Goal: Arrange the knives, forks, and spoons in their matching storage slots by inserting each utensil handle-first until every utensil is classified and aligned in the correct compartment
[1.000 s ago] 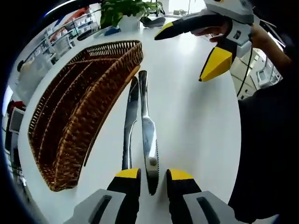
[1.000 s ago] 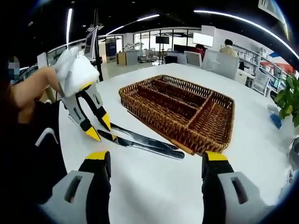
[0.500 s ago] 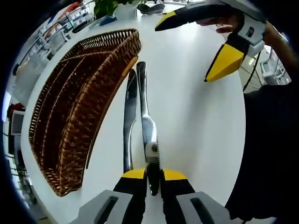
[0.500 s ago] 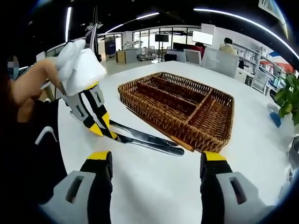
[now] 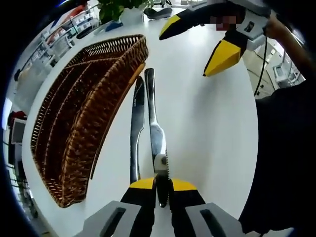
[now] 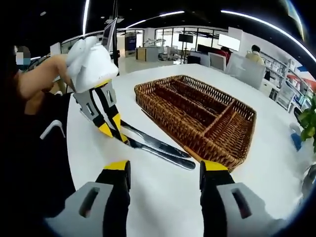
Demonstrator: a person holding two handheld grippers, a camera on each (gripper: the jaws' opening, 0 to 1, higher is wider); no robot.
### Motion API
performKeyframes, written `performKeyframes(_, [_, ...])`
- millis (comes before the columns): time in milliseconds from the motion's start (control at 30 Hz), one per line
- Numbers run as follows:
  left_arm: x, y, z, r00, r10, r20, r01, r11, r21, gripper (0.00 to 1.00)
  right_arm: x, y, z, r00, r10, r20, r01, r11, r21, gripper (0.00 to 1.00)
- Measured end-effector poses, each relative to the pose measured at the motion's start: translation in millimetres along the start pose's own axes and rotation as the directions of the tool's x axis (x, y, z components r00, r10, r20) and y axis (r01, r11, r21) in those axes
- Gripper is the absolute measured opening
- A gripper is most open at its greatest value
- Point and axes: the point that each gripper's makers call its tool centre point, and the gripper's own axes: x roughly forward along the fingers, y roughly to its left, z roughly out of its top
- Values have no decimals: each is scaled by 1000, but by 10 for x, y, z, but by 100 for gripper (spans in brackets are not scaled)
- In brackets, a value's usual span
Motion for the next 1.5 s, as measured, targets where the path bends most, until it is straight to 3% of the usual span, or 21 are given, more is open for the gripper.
performKeyframes(267, [-32, -75, -73, 1000, -28, 2, 28, 998, 53, 9, 81, 202, -28, 991, 124, -58, -132, 977, -168, 30])
performKeyframes(433, [-49, -115, -126, 999, -35, 2, 35, 997, 67, 9, 164, 312, -87, 974, 196, -116, -220, 941, -259, 28])
performKeyframes(567, [-86, -103, -124, 1000, -19, 16, 18, 997, 81, 9, 225, 357, -97, 963, 234, -132, -262, 924, -278, 28])
performKeyframes(633, [-102, -97, -116, 1000, -16, 22, 15, 997, 81, 9, 269, 382, -106, 953, 260, -158, -298, 903, -311, 28])
performKeyframes(1033, [-186, -71, -89, 1000, 4, 17, -6, 994, 112, 9, 485, 434, -94, 911, 344, -228, -410, 817, -407, 24])
performKeyframes(1267, [-224, -63, -70, 1000, 11, 13, -13, 992, 124, 9, 598, 421, -130, 889, 371, -269, -455, 787, -417, 21])
performKeyframes(1500, [-254, -53, -51, 1000, 15, 9, -16, 991, 133, 9, 653, 438, -159, 876, 390, -285, -480, 772, -418, 18])
